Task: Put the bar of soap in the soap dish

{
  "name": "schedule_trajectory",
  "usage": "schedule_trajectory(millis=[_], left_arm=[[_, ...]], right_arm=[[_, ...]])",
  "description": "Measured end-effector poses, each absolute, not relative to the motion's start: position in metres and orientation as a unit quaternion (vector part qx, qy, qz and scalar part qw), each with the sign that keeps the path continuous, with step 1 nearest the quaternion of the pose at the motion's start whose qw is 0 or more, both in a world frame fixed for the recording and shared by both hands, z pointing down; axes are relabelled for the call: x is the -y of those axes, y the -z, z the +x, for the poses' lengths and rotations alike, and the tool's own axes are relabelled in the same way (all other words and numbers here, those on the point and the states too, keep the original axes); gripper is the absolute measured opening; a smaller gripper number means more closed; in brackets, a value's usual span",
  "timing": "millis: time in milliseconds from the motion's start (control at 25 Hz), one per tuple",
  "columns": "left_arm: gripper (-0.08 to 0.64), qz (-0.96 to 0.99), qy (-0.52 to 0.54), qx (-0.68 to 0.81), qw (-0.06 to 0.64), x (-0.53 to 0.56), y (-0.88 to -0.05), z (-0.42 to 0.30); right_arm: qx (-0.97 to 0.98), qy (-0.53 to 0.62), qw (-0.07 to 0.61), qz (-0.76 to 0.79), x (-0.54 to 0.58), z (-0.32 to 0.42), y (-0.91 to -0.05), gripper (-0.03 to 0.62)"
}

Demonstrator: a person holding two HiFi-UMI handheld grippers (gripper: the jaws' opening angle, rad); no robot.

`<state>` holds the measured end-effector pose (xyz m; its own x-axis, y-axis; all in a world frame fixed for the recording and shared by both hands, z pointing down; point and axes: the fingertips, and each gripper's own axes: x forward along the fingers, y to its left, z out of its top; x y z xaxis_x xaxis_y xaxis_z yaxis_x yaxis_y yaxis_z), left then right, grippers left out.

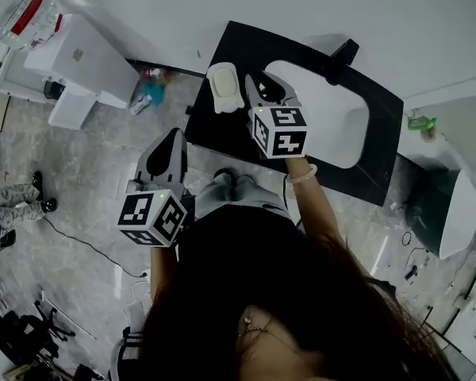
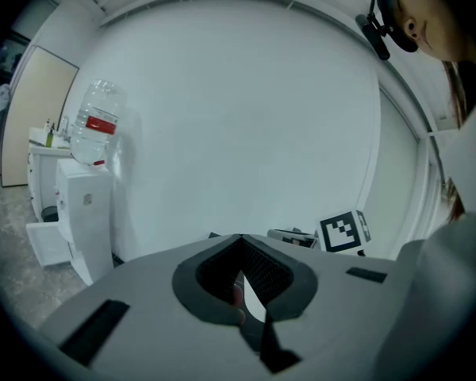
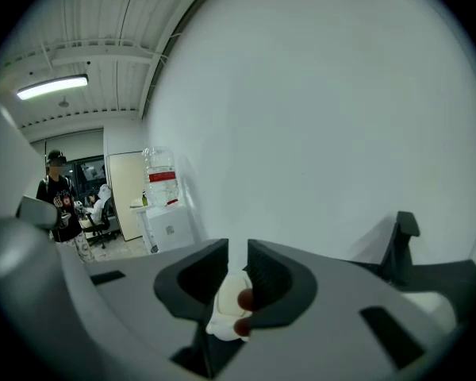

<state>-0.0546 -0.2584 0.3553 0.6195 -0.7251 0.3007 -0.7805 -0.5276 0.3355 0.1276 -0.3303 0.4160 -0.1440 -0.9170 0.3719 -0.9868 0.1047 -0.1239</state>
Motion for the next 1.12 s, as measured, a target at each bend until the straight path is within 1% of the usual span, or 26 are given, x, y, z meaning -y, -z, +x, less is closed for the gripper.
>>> schedule_trajectory(millis=[120, 280, 440, 720, 920, 1120], left_arm=[[0.0, 0.883, -0.064, 0.411, 0.217, 0.258, -0.35, -0.037], [0.0, 0.894, -0.076, 0.387, 0.215, 0.255, -0.348, -0.016], [0.0, 0.897, -0.095, 0.374, 0.217, 0.252, -0.352, 0.0], [0.0, 0.891, -0.117, 0.371, 0.235, 0.248, -0.368, 0.013], [0.0, 0.892, -0.118, 0.365, 0.237, 0.244, -0.368, 0.022], [0.0, 0.897, -0.123, 0.358, 0.23, 0.24, -0.365, 0.033]], right_arm=[[0.732, -0.172, 0.078, 0.654, 0.306, 0.142, -0.392, 0.051], [0.729, -0.167, 0.066, 0.661, 0.27, 0.159, -0.365, 0.035], [0.715, -0.195, 0.049, 0.67, 0.236, 0.176, -0.362, 0.02], [0.691, -0.249, 0.026, 0.678, 0.192, 0.193, -0.378, 0.018], [0.678, -0.264, 0.049, 0.685, 0.183, 0.203, -0.395, 0.018], [0.678, -0.268, 0.04, 0.683, 0.178, 0.209, -0.394, 0.018]])
